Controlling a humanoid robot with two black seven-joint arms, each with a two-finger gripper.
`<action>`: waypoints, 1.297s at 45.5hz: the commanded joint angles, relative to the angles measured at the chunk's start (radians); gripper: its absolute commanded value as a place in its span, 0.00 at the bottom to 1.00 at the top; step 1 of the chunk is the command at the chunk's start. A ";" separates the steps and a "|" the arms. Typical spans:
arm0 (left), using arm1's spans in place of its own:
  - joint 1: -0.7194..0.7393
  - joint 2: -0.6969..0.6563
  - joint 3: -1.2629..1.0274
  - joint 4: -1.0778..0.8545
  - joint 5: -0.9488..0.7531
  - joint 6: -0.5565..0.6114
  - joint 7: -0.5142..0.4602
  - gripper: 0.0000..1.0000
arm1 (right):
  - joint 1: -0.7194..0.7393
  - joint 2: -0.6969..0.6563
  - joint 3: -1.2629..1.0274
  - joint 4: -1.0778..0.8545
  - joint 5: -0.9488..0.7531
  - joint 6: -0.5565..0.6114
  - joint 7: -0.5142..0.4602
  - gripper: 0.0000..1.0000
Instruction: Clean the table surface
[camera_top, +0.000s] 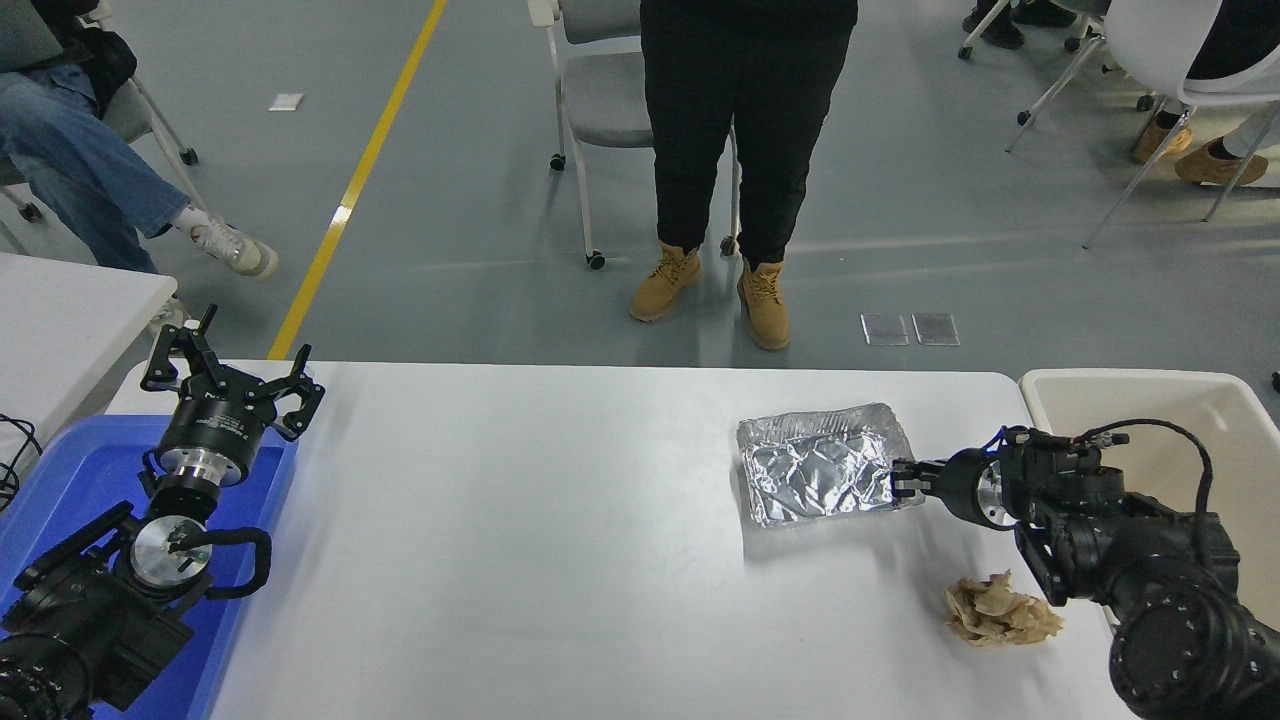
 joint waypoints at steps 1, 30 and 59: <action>0.000 0.000 0.000 0.000 0.000 0.000 0.000 1.00 | 0.025 -0.003 0.056 0.000 0.043 0.008 0.005 0.00; 0.000 0.000 0.000 0.000 0.000 0.000 0.000 1.00 | 0.301 -0.278 0.627 -0.005 0.164 0.290 -0.004 0.00; 0.000 0.000 0.000 0.001 0.000 0.000 0.000 1.00 | 0.145 -0.518 0.675 -0.006 0.229 0.279 -0.070 0.00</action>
